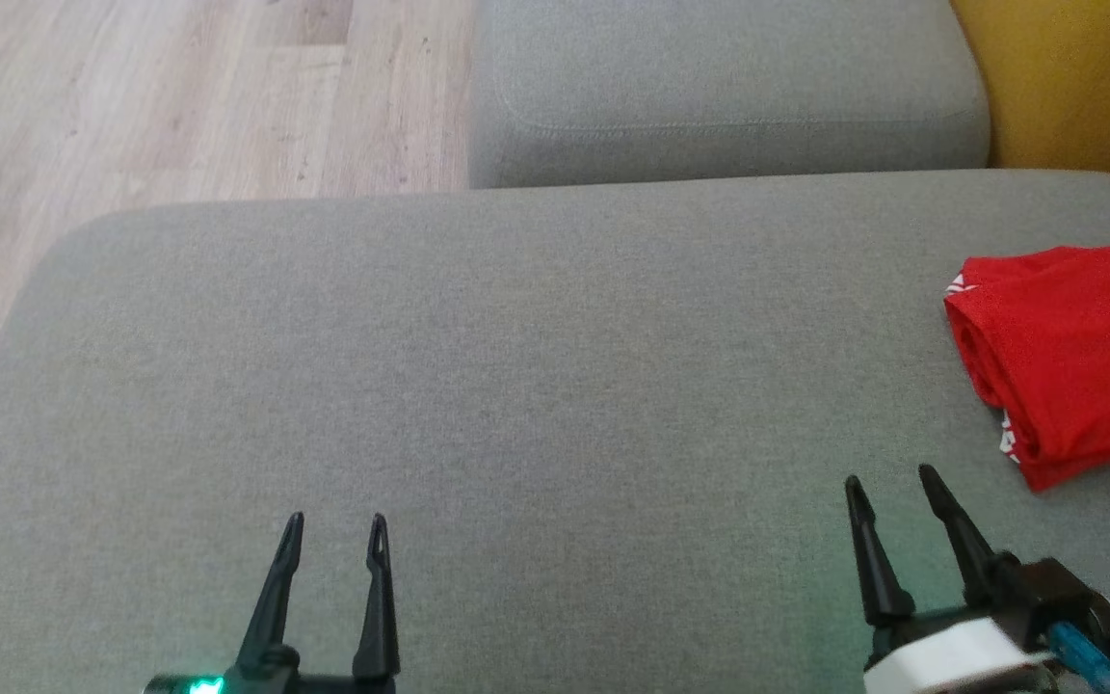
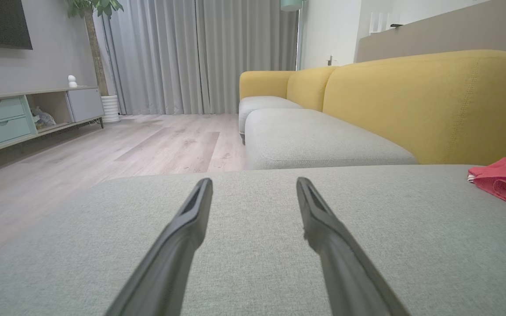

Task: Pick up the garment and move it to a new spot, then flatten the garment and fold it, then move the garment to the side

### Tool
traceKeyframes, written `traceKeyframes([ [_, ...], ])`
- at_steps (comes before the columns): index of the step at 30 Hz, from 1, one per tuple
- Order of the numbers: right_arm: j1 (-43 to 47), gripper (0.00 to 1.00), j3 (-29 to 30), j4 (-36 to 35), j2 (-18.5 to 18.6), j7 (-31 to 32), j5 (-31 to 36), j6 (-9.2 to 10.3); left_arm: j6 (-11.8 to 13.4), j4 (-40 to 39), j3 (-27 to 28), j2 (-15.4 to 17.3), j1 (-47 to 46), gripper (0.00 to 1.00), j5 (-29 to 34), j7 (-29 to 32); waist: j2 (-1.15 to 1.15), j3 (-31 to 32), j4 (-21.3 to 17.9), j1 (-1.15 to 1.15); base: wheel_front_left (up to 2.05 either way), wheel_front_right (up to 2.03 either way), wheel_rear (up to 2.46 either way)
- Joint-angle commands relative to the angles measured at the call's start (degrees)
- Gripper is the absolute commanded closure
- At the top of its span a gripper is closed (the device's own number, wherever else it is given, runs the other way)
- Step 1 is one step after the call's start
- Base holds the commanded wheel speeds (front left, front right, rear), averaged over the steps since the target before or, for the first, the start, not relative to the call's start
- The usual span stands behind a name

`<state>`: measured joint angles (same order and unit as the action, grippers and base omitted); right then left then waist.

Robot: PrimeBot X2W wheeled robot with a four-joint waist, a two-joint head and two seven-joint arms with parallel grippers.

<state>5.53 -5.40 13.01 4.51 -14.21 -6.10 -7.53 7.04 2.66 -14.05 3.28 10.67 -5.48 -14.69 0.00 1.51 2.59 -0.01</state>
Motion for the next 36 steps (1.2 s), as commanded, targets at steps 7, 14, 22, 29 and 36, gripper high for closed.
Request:
traceKeyframes([
  [7,1.0,0.0,1.6,-4.2,-1.3,-0.8,1.9,0.04,-0.3,-2.9,2.6,-0.4,0.1,0.0,1.1,-0.3,0.0,0.7,0.2,0.01,0.0,0.0,0.0],
  [14,1.9,0.0,1.9,-4.6,-1.6,-0.8,2.3,0.04,0.0,-2.6,2.8,-0.4,0.3,0.0,1.2,-0.3,0.0,0.9,0.6,0.01,0.0,0.0,0.0],
  [22,3.8,1.0,2.7,0.0,-1.9,0.1,1.4,0.0,0.0,2.3,0.8,0.0,1.9,1.0,0.2,0.1,0.0,1.0,0.6,0.01,0.0,0.0,0.0],
  [29,3.0,1.0,2.9,0.0,-1.6,1.0,-4.0,0.0,-0.7,2.4,1.6,0.3,1.0,1.0,-5.2,1.0,0.0,0.8,0.4,0.01,0.0,0.0,0.0],
  [36,2.2,1.0,3.1,0.2,-1.3,1.8,-8.5,0.0,-1.5,3.2,2.2,0.6,0.0,1.0,-9.7,1.7,0.0,0.7,0.2,0.01,0.0,0.0,0.0],
])
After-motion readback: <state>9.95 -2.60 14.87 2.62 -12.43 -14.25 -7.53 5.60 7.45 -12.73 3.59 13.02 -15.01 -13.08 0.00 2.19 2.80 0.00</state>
